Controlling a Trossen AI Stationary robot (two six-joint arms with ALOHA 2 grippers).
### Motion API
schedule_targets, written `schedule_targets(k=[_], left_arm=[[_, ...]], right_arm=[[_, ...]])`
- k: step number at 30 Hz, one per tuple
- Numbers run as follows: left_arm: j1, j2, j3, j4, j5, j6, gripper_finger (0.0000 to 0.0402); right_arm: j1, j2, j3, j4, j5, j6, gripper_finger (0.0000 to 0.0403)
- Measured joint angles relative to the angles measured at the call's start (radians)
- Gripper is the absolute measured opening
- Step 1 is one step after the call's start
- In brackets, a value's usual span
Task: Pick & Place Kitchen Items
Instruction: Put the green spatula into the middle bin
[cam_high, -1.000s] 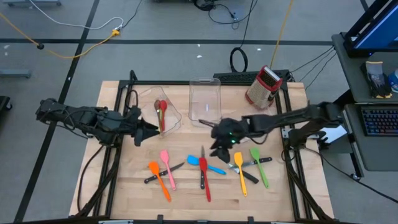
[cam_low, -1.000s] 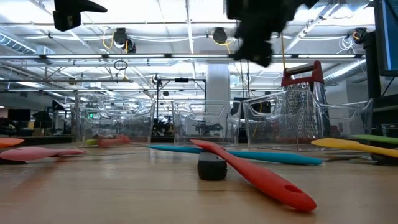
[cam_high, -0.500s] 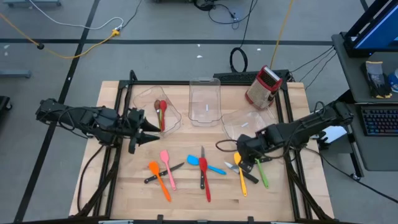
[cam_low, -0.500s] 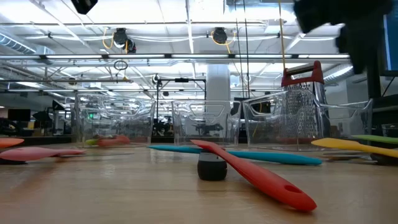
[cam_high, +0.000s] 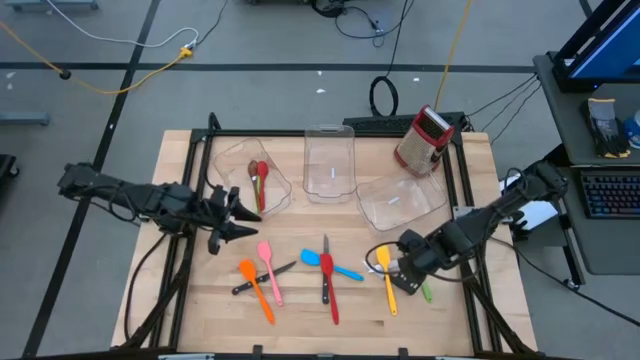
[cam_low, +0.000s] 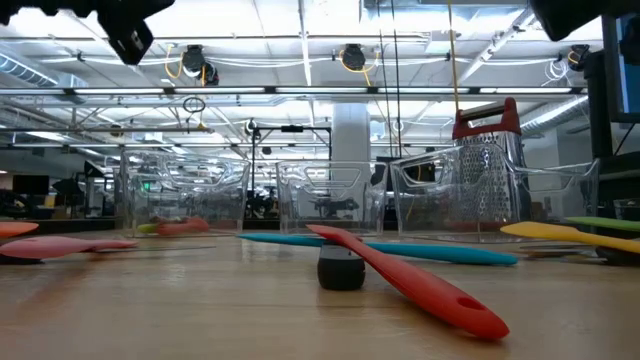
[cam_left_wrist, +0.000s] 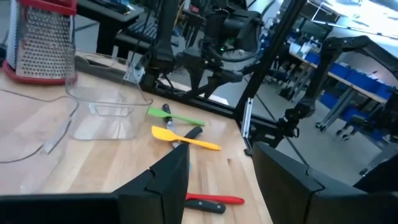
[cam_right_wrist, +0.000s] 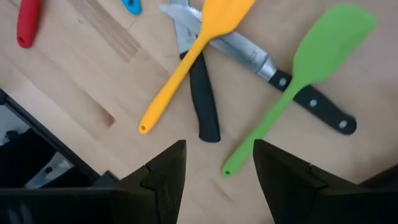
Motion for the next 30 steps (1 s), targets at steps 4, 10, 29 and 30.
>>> schedule_targets(k=[4,10,29,30], left_arm=[[0.000,-0.090,-0.067,0.011,0.000,0.020,0.0182],[0.000,-0.231,-0.151,0.002,0.045,0.024,0.0182],[0.000,-0.360,-0.196,-0.058,0.122,0.075,0.0182],[0.000,-0.359,-0.196,-0.058,0.123,0.073,0.0182]], right_arm=[[0.029,0.000,0.000,-0.007,0.026,0.063,0.0183],[0.036,0.000,-0.017,-0.021,0.019,0.184,0.0183],[0.120,0.000,-0.344,0.318,-0.033,0.546,0.0183],[0.120,0.000,-0.358,0.329,-0.033,0.553,0.0183]])
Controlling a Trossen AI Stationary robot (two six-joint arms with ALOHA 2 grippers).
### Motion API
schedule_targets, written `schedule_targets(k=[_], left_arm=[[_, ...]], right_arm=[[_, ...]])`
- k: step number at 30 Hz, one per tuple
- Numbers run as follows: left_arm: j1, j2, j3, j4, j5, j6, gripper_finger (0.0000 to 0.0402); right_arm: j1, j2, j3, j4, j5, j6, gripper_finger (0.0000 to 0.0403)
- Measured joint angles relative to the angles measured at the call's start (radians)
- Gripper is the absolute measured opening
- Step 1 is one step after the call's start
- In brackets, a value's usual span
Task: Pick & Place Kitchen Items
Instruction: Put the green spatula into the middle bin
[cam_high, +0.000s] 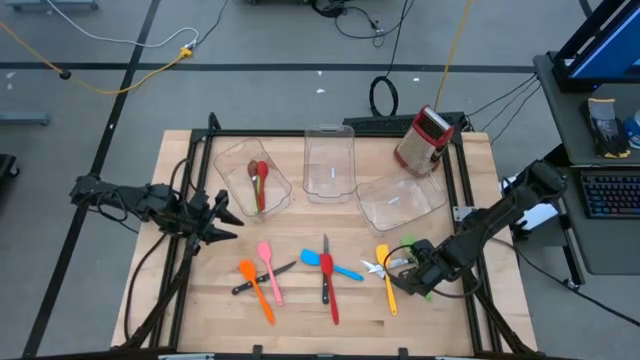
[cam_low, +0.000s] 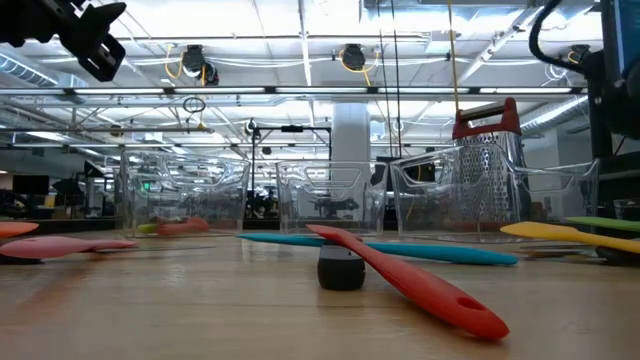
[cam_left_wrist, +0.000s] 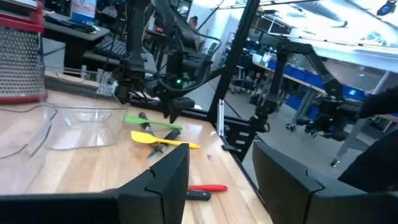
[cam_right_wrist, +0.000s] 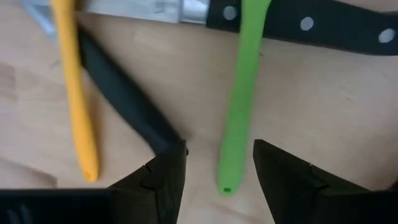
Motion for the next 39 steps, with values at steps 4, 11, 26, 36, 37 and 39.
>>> schedule_targets(k=[4,11,26,36,37,39], left_arm=[[0.000,0.000,0.000,0.000,0.007,-0.009,0.0182],[0.000,0.000,0.000,0.000,0.007,-0.009,0.0182],[0.000,0.000,0.000,-0.005,0.007,-0.019,0.0182],[0.000,0.001,0.000,-0.064,-0.031,-0.091,0.0182],[0.000,0.001,0.000,-0.076,-0.038,-0.100,0.0182],[0.000,0.001,0.000,-0.093,-0.051,-0.109,0.0182]], right_arm=[[0.000,0.000,-0.039,0.008,0.002,0.005,0.0183],[-0.001,0.000,-0.072,0.015,0.027,0.042,0.0183],[-0.002,-0.004,-0.206,0.166,0.047,0.160,0.0171],[-0.002,-0.007,-0.207,0.144,0.043,0.157,0.0067],[-0.002,-0.011,-0.207,0.144,0.043,0.157,0.0056],[-0.002,-0.023,-0.207,0.146,0.046,0.156,0.0037]])
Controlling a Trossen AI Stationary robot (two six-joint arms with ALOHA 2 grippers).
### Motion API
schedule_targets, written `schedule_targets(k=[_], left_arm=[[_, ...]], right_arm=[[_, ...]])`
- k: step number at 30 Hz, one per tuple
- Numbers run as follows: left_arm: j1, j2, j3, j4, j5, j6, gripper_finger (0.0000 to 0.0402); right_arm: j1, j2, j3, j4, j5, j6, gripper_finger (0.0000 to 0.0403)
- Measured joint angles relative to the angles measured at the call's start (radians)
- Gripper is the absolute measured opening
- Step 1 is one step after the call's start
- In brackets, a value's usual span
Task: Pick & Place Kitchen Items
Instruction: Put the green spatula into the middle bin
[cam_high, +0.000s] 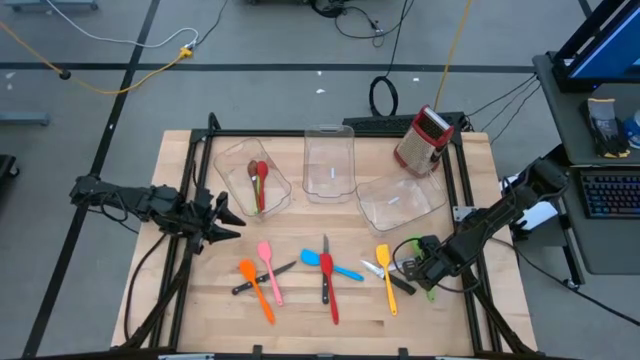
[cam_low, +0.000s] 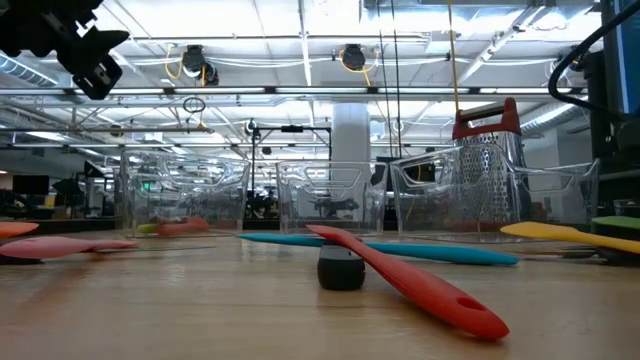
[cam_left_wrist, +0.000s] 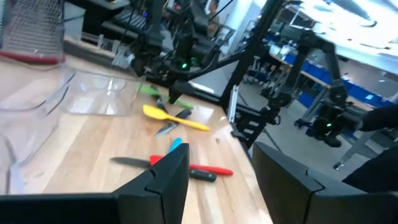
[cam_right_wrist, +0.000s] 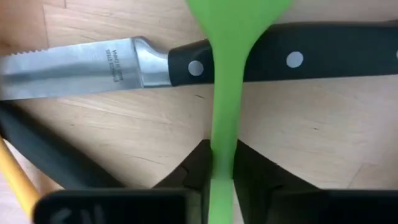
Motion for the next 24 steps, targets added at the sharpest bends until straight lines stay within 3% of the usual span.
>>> schedule_targets(k=[12,24], left_arm=[[0.000,0.000,0.000,-0.006,-0.004,0.011,0.0182],[0.000,0.000,0.000,-0.007,-0.005,0.066,0.0182]], right_arm=[[0.001,-0.159,-0.006,0.031,0.025,-0.007,0.0029],[0.001,-0.289,-0.003,0.263,-0.090,-0.062,0.0029]])
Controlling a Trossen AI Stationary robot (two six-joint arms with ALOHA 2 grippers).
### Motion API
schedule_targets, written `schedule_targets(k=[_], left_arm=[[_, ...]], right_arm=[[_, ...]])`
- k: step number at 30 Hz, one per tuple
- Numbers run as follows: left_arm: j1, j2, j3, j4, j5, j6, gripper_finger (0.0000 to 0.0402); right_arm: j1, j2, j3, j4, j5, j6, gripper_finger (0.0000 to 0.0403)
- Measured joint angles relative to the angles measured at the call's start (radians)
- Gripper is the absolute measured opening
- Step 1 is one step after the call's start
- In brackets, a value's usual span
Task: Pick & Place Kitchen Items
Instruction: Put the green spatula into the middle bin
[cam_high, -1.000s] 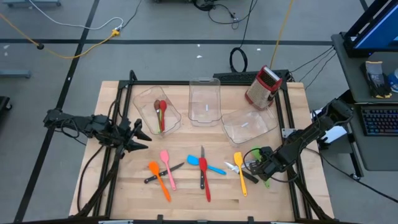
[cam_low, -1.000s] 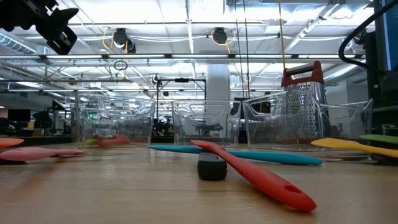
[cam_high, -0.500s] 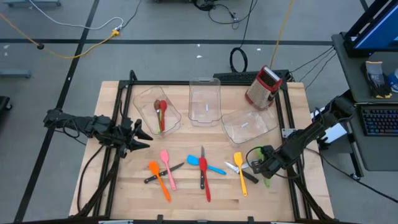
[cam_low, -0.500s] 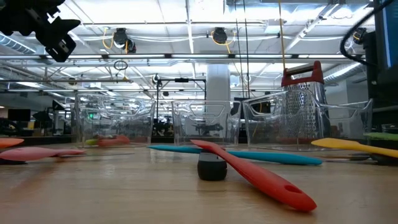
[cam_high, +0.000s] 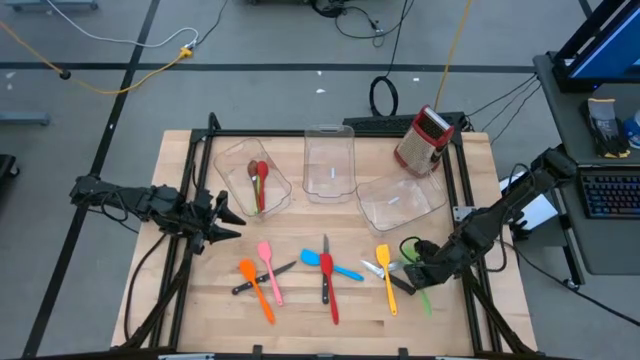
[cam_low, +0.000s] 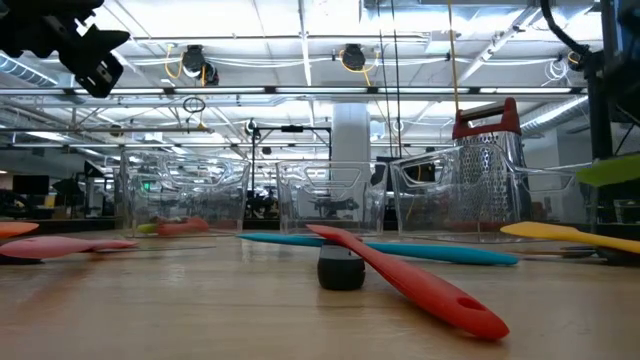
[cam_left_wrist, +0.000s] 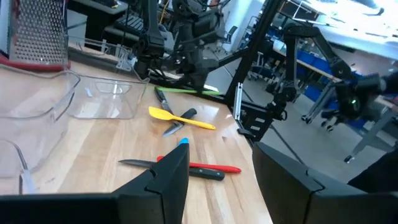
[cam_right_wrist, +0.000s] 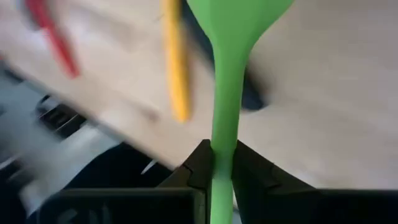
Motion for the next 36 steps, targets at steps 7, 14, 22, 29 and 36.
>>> schedule_targets(k=[7,14,22,29,36], left_arm=[[0.000,0.000,0.000,0.000,0.000,0.003,0.0182],[0.000,0.000,0.000,0.000,0.000,0.002,0.0182],[0.000,0.000,0.000,0.000,0.000,-0.008,0.0182],[0.000,0.000,0.000,0.001,0.000,-0.045,0.0182],[0.000,0.000,0.000,0.002,0.001,-0.106,0.0182]], right_arm=[[-0.005,0.002,0.001,0.279,0.115,-0.042,0.0029],[-0.048,0.002,0.001,0.508,0.387,-0.181,0.0029],[-0.135,0.002,0.002,0.674,0.661,-0.389,0.0029],[-0.216,0.002,0.002,0.702,0.985,-0.345,0.0029],[-0.289,0.002,0.002,0.625,1.063,-0.153,0.0029]])
